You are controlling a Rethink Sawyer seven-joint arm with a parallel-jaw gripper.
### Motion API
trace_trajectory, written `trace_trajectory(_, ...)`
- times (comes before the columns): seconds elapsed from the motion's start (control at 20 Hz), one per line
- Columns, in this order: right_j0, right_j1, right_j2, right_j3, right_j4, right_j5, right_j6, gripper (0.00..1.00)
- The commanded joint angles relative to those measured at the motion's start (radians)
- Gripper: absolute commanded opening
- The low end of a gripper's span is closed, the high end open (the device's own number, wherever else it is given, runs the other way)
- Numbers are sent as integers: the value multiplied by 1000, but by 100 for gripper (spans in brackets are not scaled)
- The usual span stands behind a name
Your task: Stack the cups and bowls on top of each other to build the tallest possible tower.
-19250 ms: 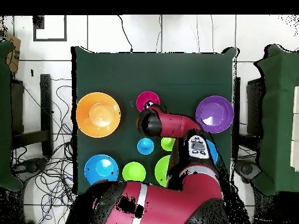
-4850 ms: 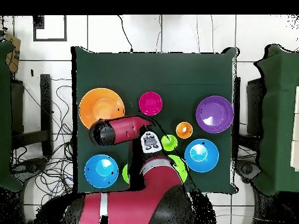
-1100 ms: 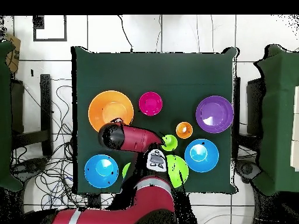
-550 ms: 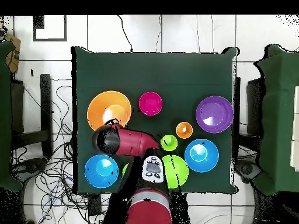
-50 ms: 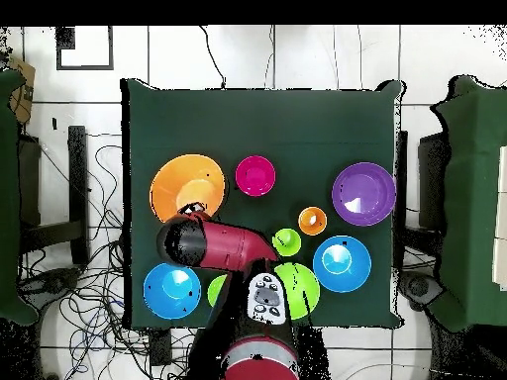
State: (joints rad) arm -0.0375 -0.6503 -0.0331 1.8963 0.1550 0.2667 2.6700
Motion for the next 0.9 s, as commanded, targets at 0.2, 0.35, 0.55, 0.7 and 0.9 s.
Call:
trace_trajectory(0.2,-77,-144,122,85,-32,174,-59,0)
trace_trajectory(0.35,-80,-185,127,81,-27,228,-62,0)
trace_trajectory(0.55,-79,-190,120,45,-37,282,-67,0)
trace_trajectory(0.7,-82,-165,108,16,-63,271,-75,0)
trace_trajectory(0.9,-109,-124,104,-10,-99,233,-109,0)
